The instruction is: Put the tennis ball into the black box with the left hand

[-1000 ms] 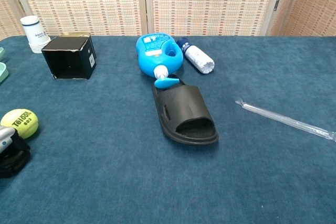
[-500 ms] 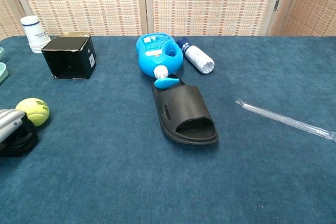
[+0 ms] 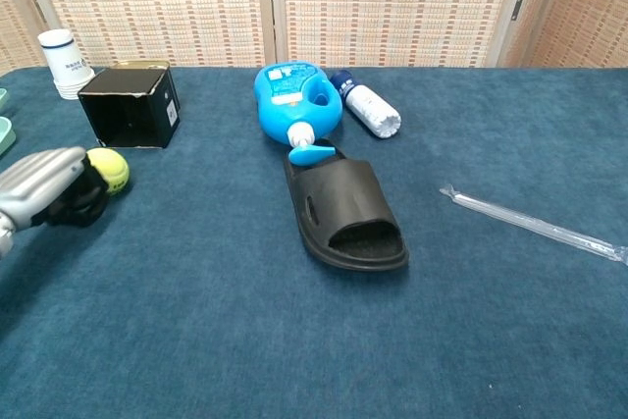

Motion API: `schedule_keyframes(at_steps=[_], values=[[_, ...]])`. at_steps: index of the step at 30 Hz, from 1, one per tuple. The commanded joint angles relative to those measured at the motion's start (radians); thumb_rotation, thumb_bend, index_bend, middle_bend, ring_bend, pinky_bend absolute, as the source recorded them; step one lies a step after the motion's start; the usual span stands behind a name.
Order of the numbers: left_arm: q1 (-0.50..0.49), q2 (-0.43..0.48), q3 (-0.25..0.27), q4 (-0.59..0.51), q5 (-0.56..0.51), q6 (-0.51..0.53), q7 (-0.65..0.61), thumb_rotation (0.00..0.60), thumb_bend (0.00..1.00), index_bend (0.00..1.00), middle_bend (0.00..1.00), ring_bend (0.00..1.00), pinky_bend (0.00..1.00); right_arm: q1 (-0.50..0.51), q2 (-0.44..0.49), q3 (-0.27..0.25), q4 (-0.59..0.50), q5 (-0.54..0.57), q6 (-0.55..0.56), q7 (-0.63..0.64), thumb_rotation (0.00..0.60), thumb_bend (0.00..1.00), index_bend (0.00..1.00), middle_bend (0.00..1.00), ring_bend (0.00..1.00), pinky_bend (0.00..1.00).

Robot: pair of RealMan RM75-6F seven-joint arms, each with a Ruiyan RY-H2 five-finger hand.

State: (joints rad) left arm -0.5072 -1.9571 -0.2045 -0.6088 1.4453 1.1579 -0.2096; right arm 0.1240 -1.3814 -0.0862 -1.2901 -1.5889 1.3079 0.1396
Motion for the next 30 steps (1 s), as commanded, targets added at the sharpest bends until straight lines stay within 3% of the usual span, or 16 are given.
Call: schedule_keyframes(at_steps=[1, 11, 12, 14, 15, 16, 17, 19, 21, 30], values=[[-0.072, -0.031, -0.045, 0.046, -0.035, -0.051, -0.005, 0.600, 0.71, 1.00, 1.00, 1.00, 1.00, 0.001, 0.002, -0.001, -0.005, 0.001, -0.003, -0.005, 0.600, 0.00, 0.00, 0.00, 0.00, 0.00], [-0.218, -0.141, -0.120, 0.269, -0.138, -0.205, 0.055, 0.600, 0.72, 1.00, 1.00, 1.00, 1.00, -0.011, 0.010, -0.005, -0.002, -0.008, 0.024, 0.021, 0.600, 0.00, 0.00, 0.00, 0.00, 0.00], [-0.229, -0.153, -0.129, 0.296, -0.147, -0.198, 0.060, 0.600, 0.72, 0.99, 0.97, 0.95, 0.96, -0.012, 0.011, -0.006, -0.001, -0.010, 0.027, 0.025, 0.600, 0.00, 0.00, 0.00, 0.00, 0.00], [-0.243, -0.139, -0.104, 0.310, -0.139, -0.291, 0.063, 0.555, 0.66, 0.77, 0.63, 0.54, 0.56, -0.014, 0.012, -0.006, 0.000, -0.011, 0.031, 0.029, 0.600, 0.00, 0.00, 0.00, 0.00, 0.00], [-0.247, -0.122, -0.096, 0.297, -0.134, -0.308, 0.038, 0.487, 0.61, 0.55, 0.35, 0.25, 0.26, -0.014, 0.012, -0.005, 0.001, -0.010, 0.032, 0.032, 0.600, 0.00, 0.00, 0.00, 0.00, 0.00], [-0.245, -0.114, -0.093, 0.285, -0.129, -0.292, 0.010, 0.396, 0.57, 0.33, 0.12, 0.04, 0.05, -0.014, 0.012, -0.004, 0.002, -0.009, 0.031, 0.033, 0.600, 0.00, 0.00, 0.00, 0.00, 0.00], [-0.242, -0.110, -0.087, 0.281, -0.122, -0.271, -0.010, 0.333, 0.55, 0.22, 0.03, 0.00, 0.00, -0.013, 0.011, -0.004, 0.003, -0.008, 0.028, 0.032, 0.600, 0.00, 0.00, 0.00, 0.00, 0.00], [-0.236, -0.112, -0.082, 0.288, -0.114, -0.217, -0.031, 0.242, 0.54, 0.12, 0.00, 0.00, 0.00, -0.009, 0.011, -0.004, 0.004, -0.006, 0.019, 0.030, 0.600, 0.00, 0.00, 0.00, 0.00, 0.00], [-0.230, -0.114, -0.078, 0.286, -0.113, -0.196, -0.059, 0.211, 0.54, 0.08, 0.00, 0.00, 0.00, -0.006, 0.011, -0.004, 0.003, -0.006, 0.011, 0.026, 0.600, 0.00, 0.00, 0.00, 0.00, 0.00], [-0.249, -0.129, -0.064, 0.305, -0.108, -0.171, -0.085, 0.207, 0.54, 0.00, 0.00, 0.00, 0.00, -0.006, 0.013, -0.006, -0.003, -0.007, 0.010, 0.023, 0.600, 0.00, 0.00, 0.00, 0.00, 0.00]])
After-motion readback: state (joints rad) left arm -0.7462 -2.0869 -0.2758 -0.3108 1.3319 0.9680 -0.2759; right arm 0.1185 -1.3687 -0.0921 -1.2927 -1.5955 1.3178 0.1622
